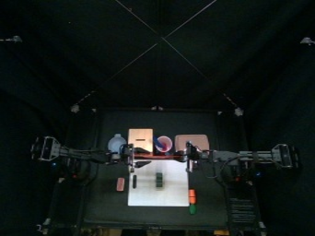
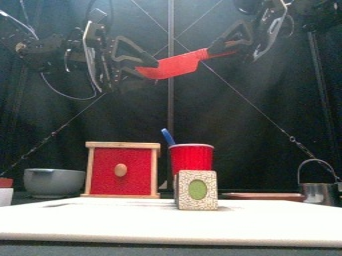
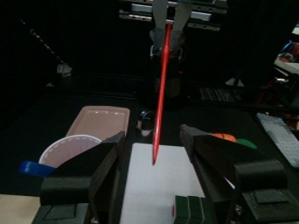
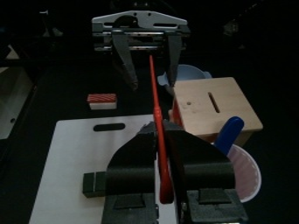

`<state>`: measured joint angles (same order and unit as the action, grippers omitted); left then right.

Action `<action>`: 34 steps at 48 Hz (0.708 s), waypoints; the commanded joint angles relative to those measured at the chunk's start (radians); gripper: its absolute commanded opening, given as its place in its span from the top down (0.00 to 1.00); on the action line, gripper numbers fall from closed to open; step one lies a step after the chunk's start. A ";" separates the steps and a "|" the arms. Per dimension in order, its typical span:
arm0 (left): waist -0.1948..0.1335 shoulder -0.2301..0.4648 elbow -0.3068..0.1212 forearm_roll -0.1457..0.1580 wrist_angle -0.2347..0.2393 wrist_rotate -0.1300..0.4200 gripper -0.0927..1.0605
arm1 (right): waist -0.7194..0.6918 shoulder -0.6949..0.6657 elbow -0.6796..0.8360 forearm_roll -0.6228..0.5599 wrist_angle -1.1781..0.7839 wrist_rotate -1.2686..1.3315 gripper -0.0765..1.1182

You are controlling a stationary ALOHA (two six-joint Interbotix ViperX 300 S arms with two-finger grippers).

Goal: Cut the sushi into 4 pieces with the knife
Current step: Grasp knife edge with left hand

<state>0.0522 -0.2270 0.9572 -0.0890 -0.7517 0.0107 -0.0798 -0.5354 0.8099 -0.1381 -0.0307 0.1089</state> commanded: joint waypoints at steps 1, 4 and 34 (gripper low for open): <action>0.002 -0.006 -0.014 0.003 -0.015 0.000 0.17 | -0.003 -0.011 -0.012 0.002 -0.011 0.002 0.92; 0.002 -0.006 -0.009 0.003 -0.015 0.000 0.19 | -0.005 -0.011 -0.012 0.002 -0.011 0.000 0.92; -0.009 0.018 0.038 0.055 -0.025 -0.002 0.83 | 0.025 0.066 0.044 0.057 -0.035 0.003 0.92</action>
